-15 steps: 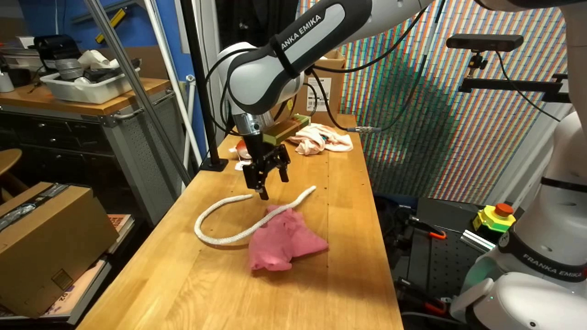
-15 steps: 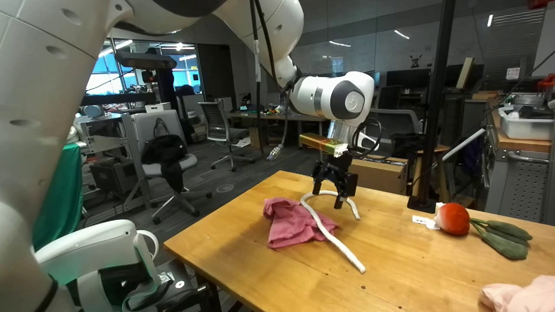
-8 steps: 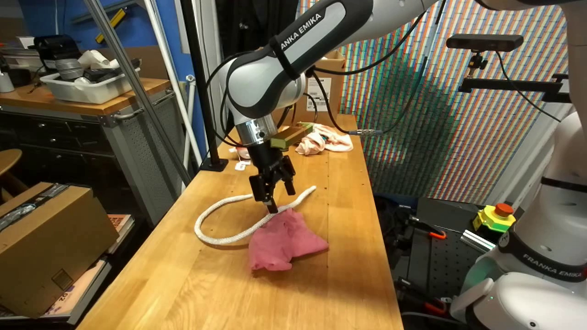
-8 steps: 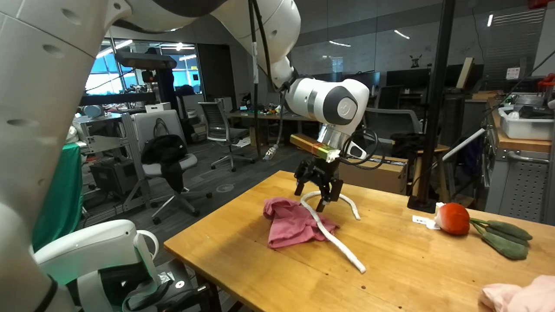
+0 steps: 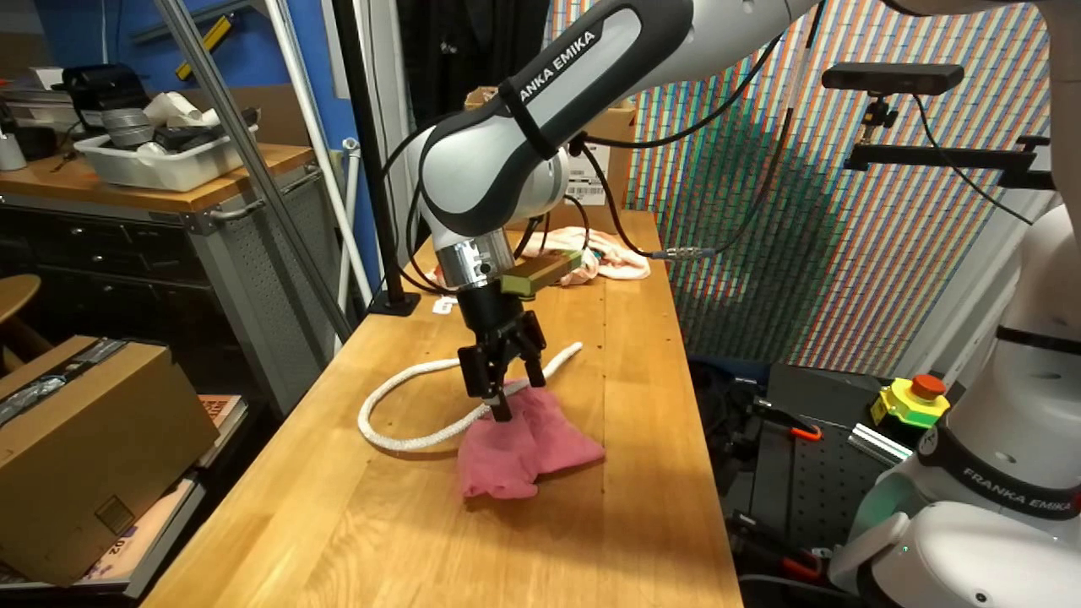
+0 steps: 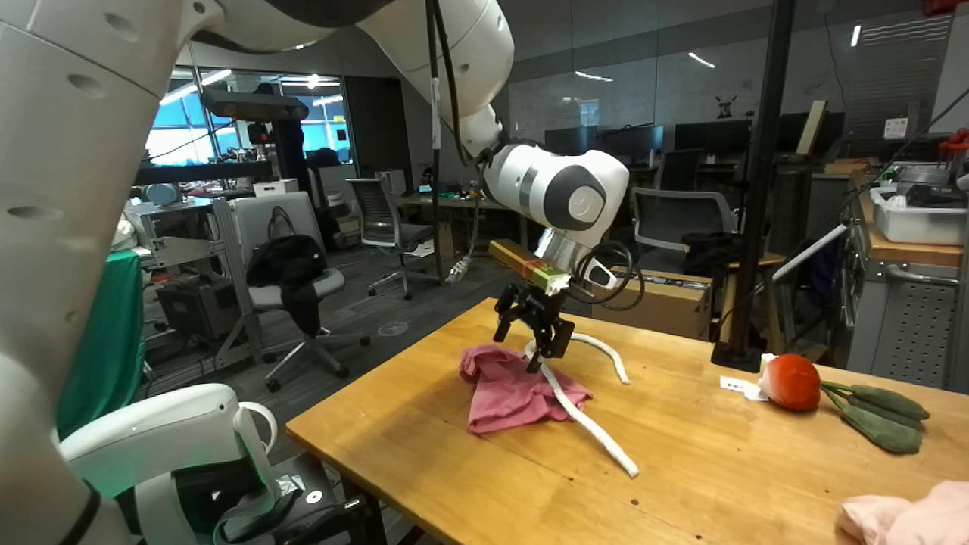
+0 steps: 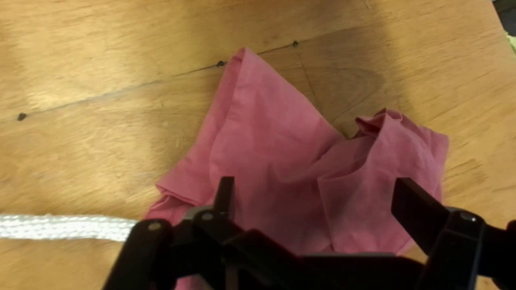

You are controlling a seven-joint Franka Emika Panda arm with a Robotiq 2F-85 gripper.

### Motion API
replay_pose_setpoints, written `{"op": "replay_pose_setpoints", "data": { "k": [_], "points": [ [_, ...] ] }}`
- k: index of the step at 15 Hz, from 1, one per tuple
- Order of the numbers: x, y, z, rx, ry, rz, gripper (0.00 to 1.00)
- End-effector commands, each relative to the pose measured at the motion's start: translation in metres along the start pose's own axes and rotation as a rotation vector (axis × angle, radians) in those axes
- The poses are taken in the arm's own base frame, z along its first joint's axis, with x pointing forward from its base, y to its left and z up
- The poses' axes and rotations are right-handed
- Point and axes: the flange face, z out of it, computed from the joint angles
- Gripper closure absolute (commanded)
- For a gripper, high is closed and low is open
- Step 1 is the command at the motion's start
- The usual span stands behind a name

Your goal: Separate the clothes, rope and plush toy on the table

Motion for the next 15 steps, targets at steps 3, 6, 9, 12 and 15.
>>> {"op": "replay_pose_setpoints", "data": {
  "k": [3,6,9,12,15],
  "points": [
    [-0.012,-0.008,0.015,0.035,-0.001,-0.007,0.0],
    [-0.014,-0.011,0.025,0.028,0.003,-0.014,0.0],
    [-0.012,-0.014,0.035,0.011,0.025,-0.021,0.0],
    [-0.01,-0.018,0.043,0.007,0.066,-0.021,0.0],
    [-0.01,-0.021,0.051,0.0,0.103,-0.031,0.0]
  ]
}}
